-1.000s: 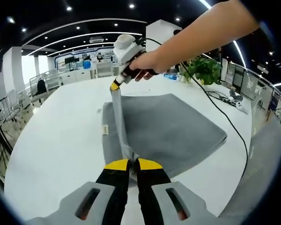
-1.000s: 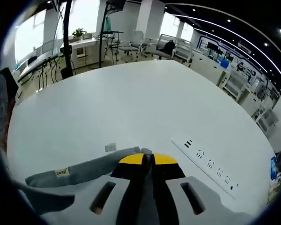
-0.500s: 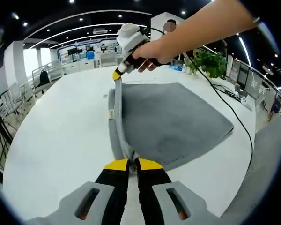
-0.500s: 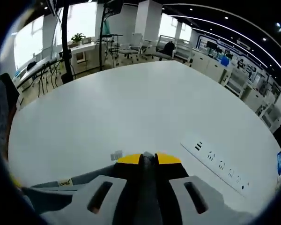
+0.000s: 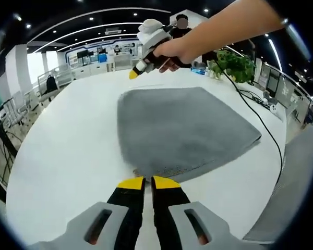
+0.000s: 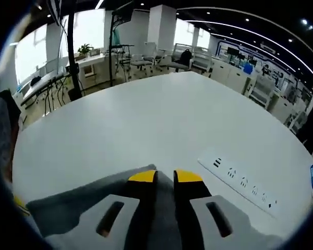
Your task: Fold the towel on the table until its edges align and the towel forms a compact rectangular stack.
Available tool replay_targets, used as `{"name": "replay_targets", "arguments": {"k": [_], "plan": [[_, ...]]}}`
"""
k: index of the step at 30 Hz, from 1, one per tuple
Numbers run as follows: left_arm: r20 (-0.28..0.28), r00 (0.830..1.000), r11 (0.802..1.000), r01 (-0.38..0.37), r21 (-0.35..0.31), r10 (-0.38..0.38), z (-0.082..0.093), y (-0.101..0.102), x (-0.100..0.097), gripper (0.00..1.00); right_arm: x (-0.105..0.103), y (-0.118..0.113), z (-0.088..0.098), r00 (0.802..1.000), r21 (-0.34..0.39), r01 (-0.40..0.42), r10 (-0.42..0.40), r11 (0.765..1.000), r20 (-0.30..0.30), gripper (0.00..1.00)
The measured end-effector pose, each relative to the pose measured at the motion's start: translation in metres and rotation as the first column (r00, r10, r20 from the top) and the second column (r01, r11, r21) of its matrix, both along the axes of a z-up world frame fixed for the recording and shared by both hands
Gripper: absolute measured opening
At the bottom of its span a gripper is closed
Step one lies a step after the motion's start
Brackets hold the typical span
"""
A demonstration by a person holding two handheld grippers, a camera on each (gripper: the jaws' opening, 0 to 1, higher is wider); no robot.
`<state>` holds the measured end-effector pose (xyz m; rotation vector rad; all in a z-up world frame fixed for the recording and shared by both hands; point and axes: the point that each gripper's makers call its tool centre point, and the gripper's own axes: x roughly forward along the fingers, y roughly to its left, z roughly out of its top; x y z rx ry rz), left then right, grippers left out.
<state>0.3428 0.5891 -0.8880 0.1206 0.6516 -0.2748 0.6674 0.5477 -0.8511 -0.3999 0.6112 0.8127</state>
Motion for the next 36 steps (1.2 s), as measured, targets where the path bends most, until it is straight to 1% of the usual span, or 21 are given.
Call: {"name": "replay_targets", "arguments": {"k": [2,3,4,6,7,8,11,14,16,17,19,20,22,25,26,29,30,32,34,35,36], "plan": [[0.021,1.000,1.000,0.003,0.008,-0.003,0.005,0.000,0.000,0.05,-0.001,-0.003,0.002,1.000,0.000,0.003,-0.003,1.000,0.002,0.11],[0.050,0.999,1.000,0.014,0.026,-0.015,0.010,0.000,0.004,0.05,-0.003,-0.005,0.004,1.000,-0.001,0.002,-0.002,1.000,0.002,0.11],[0.058,0.998,0.999,0.020,0.032,-0.022,0.011,-0.001,0.005,0.05,-0.003,-0.005,0.004,1.000,-0.002,0.001,-0.001,1.000,0.002,0.10],[0.051,0.998,0.999,0.026,0.029,-0.028,0.013,-0.006,0.005,0.05,-0.005,-0.006,0.005,1.000,-0.001,-0.003,0.003,1.000,0.005,0.10],[0.066,0.997,0.998,0.040,0.045,-0.043,0.016,-0.008,0.008,0.05,-0.005,-0.008,0.005,1.000,0.003,-0.006,0.006,1.000,0.001,0.10],[0.067,0.996,0.998,0.048,0.050,-0.051,0.017,-0.010,0.009,0.05,-0.007,-0.011,0.008,1.000,0.007,-0.008,0.008,1.000,-0.003,0.10],[0.064,0.996,0.995,0.050,0.087,-0.056,0.013,-0.005,0.016,0.07,-0.009,-0.022,0.013,1.000,0.009,-0.009,0.009,1.000,-0.004,0.12],[0.037,0.999,0.996,0.033,0.085,-0.037,0.005,0.001,0.019,0.08,-0.010,-0.038,0.021,1.000,0.005,-0.005,0.005,1.000,0.003,0.12],[-0.003,1.000,0.995,0.024,0.093,-0.024,-0.005,0.006,0.017,0.08,-0.012,-0.054,0.029,1.000,0.005,0.006,-0.006,1.000,0.006,0.13],[-0.019,1.000,0.994,0.022,0.106,-0.020,-0.006,0.007,0.013,0.09,-0.012,-0.059,0.032,1.000,0.006,0.011,-0.011,1.000,0.008,0.13],[-0.038,0.999,0.995,0.012,0.100,-0.009,-0.012,0.008,0.011,0.09,-0.010,-0.070,0.035,1.000,0.006,0.021,-0.021,1.000,0.008,0.14],[-0.068,0.998,0.996,-0.002,0.088,0.008,-0.018,0.010,0.007,0.09,-0.006,-0.079,0.037,1.000,-0.001,0.029,-0.029,1.000,0.010,0.14],[-0.066,0.998,0.996,-0.015,0.093,0.021,-0.020,0.013,0.007,0.09,0.000,-0.095,0.040,0.999,-0.007,0.050,-0.050,0.999,0.017,0.13],[-0.063,0.997,0.996,-0.035,0.084,0.041,-0.015,0.013,0.002,0.10,-0.003,-0.115,0.050,0.996,0.001,0.082,-0.082,0.997,0.037,0.11],[-0.058,0.997,0.996,-0.036,0.085,0.041,-0.013,0.012,0.001,0.10,-0.003,-0.120,0.049,0.995,0.010,0.092,-0.092,0.996,0.027,0.12],[-0.047,0.998,0.995,-0.029,0.093,0.033,-0.008,0.008,0.001,0.10,-0.004,-0.133,0.049,0.995,0.002,0.100,-0.100,0.995,0.030,0.12],[-0.040,0.999,0.995,-0.026,0.095,0.030,-0.005,0.006,0.001,0.10,-0.011,-0.140,0.054,0.994,-0.001,0.098,-0.098,0.995,0.038,0.12],[-0.025,0.999,0.995,-0.026,0.093,0.029,0.005,0.000,-0.001,0.10,-0.014,-0.147,0.055,0.994,-0.001,0.103,-0.103,0.995,0.035,0.12],[-0.016,0.999,0.996,-0.026,0.089,0.027,0.008,-0.003,0.000,0.10,-0.014,-0.151,0.055,0.994,0.000,0.104,-0.104,0.995,0.035,0.13],[-0.007,1.000,0.996,-0.018,0.090,0.019,0.003,-0.004,0.002,0.11,-0.013,-0.152,0.056,0.994,0.004,0.106,-0.106,0.994,0.034,0.13],[-0.001,1.000,0.996,-0.010,0.093,0.010,0.005,-0.007,0.002,0.11,-0.014,-0.156,0.056,0.994,0.007,0.107,-0.108,0.994,0.033,0.14]]}}
